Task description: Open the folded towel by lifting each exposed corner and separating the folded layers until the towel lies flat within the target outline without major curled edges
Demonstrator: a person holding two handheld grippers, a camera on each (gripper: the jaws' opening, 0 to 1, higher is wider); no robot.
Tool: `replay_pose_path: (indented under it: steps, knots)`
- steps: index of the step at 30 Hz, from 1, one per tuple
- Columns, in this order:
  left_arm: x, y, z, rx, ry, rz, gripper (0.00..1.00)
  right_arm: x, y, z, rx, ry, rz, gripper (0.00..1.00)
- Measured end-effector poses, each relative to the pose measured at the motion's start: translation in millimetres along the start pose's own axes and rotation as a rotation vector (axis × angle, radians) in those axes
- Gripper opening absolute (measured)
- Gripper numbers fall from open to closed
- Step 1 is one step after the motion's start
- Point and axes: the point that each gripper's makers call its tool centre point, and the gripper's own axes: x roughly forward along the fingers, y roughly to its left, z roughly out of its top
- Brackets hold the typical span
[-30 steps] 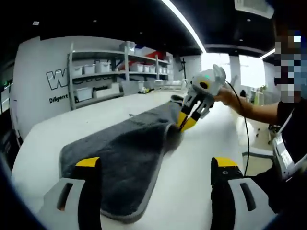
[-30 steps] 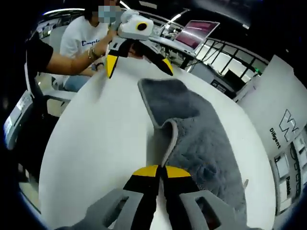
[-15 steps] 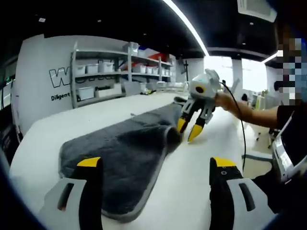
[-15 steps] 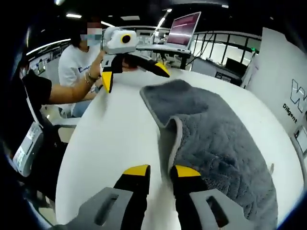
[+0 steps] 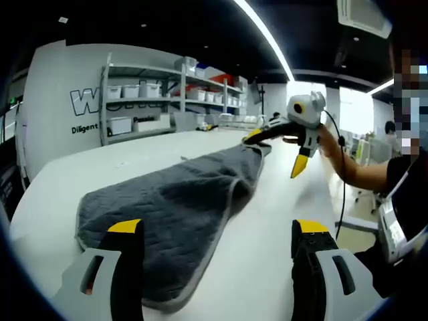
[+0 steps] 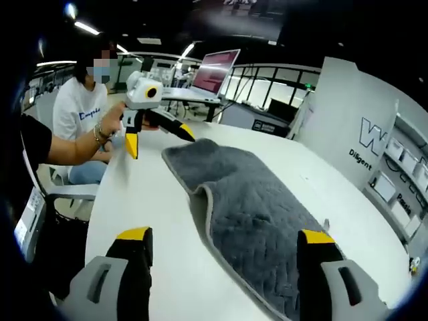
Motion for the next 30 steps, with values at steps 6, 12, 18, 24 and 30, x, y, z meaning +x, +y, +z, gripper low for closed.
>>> replay_pose_path:
  steps: [6, 12, 18, 24, 30]
  knots:
    - [11, -8.1, 1.9, 0.012, 0.019, -0.021, 0.91, -20, -14, -28.0, 0.05, 0.014, -0.057, 0.99]
    - [31, -4.1, 3.5, 0.03, 0.059, 0.01, 0.77, -37, -11, -38.0, 0.077, -0.009, -0.096, 0.99]
    - [54, -4.6, 6.3, 0.035, 0.09, 0.024, 0.68, -41, -1, -46.1, 0.09, -0.006, -0.064, 0.99]
    - [83, -16.1, 4.7, 0.129, 0.14, 0.021, 0.44, -48, -3, -50.9, 0.097, -0.014, -0.079, 0.99]
    - [94, -8.7, 4.6, 0.139, 0.139, 0.062, 0.32, -54, -1, -55.9, 0.112, -0.029, -0.081, 0.99]
